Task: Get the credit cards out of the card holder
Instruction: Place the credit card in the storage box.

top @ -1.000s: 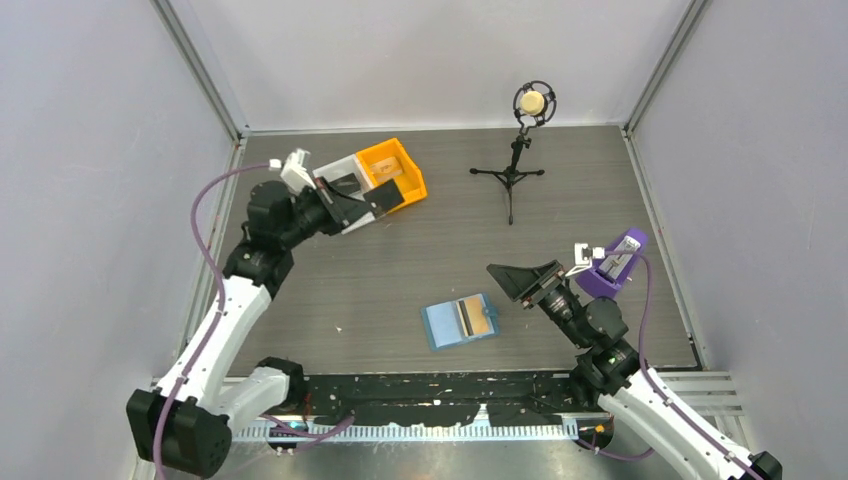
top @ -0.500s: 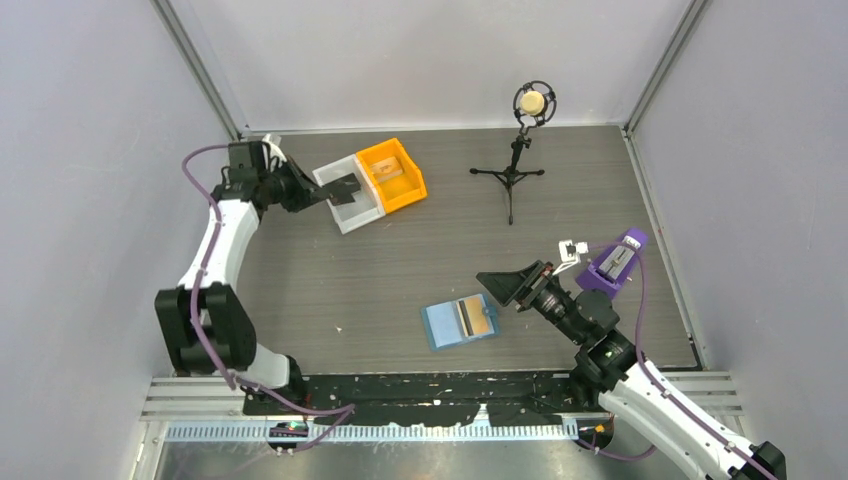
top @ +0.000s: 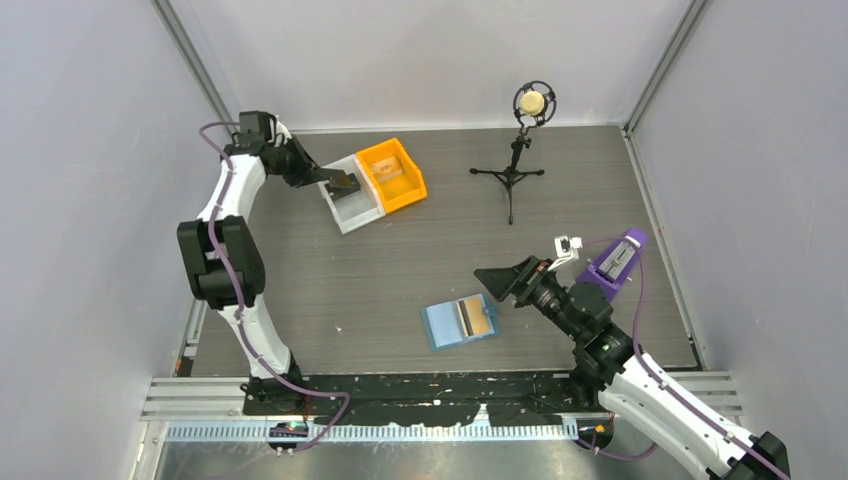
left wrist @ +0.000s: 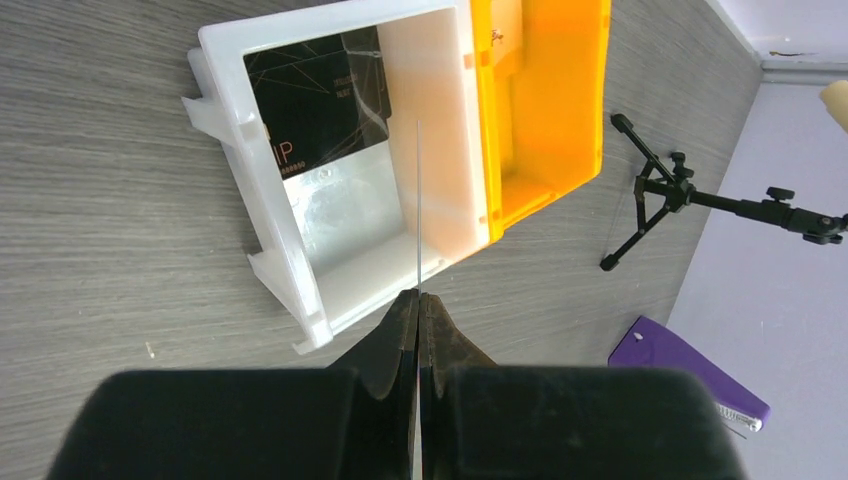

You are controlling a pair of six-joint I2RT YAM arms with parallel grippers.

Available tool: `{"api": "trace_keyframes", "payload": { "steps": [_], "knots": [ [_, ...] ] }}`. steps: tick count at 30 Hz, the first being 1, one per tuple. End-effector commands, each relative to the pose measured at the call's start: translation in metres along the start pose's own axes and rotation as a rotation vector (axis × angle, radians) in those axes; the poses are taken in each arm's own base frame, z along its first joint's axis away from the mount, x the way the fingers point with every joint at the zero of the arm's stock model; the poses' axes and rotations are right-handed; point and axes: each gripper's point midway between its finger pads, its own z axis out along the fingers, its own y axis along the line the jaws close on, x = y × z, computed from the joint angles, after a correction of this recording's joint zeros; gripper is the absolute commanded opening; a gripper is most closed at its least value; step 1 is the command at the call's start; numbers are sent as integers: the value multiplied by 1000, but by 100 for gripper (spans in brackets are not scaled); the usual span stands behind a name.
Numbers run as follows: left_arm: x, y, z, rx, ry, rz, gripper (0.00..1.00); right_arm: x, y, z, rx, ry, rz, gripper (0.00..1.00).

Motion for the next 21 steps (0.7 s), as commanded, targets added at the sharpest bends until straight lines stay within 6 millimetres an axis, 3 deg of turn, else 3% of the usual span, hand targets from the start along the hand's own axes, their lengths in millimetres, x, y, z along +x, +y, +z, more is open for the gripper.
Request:
{"api": "trace_keyframes", "payload": {
  "steps": [1,9,21],
  "knots": [
    [-11,-5,5,29,12,-15,0,-20,15,9,-17,-53,-34,95],
    [-22,5,31,16,38,-31,0,-9,8,20,-7,-16,20,96],
    [-36,13,45,-22,35,-19,0,-15,6,23,26,-26,-25,96]
  ]
}}
